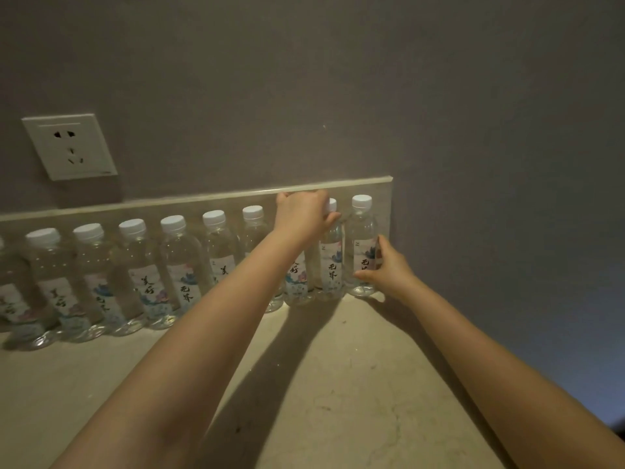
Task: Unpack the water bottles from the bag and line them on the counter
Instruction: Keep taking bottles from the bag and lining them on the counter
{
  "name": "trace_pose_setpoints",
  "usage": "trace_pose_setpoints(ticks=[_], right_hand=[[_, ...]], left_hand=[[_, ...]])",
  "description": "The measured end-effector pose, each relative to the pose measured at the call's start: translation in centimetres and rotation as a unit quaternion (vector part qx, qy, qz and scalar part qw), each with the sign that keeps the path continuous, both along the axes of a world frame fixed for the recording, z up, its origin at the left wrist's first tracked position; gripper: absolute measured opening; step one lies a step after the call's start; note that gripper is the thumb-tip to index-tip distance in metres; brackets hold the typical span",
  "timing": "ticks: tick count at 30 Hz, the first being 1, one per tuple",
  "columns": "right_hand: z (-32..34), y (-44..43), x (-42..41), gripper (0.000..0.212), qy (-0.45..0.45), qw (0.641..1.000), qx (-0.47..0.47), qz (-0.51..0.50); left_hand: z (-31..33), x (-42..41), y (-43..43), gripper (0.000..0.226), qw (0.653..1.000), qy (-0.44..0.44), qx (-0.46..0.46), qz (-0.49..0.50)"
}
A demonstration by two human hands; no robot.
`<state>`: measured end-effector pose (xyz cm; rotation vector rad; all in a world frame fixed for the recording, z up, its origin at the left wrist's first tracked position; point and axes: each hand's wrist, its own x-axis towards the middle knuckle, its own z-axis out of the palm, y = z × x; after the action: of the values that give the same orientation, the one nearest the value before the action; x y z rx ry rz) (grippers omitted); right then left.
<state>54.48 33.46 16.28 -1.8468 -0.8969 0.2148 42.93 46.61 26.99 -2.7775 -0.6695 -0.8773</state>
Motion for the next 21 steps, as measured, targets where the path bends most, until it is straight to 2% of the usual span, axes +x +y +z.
trace_pose_setpoints(ticks=[4, 15, 21], right_hand=[[0.1, 0.2, -0.2, 0.055, -0.010, 1.000, -0.003, -0.007], [0.2, 1.6, -1.8, 0.063, -0.019, 1.000, -0.003, 0.008], [0.1, 2.2, -2.3, 0.059, -0.036, 0.999, -0.009, 0.002]], left_hand=[[0.0, -0.2, 0.1, 0.041, 1.000, 0.003, 0.004, 0.001], [-0.2, -1.9, 1.3, 0.040, 1.000, -0.013, 0.002, -0.006], [-0.2, -2.7, 1.6, 0.037, 1.000, -0.015, -0.002, -0.003]])
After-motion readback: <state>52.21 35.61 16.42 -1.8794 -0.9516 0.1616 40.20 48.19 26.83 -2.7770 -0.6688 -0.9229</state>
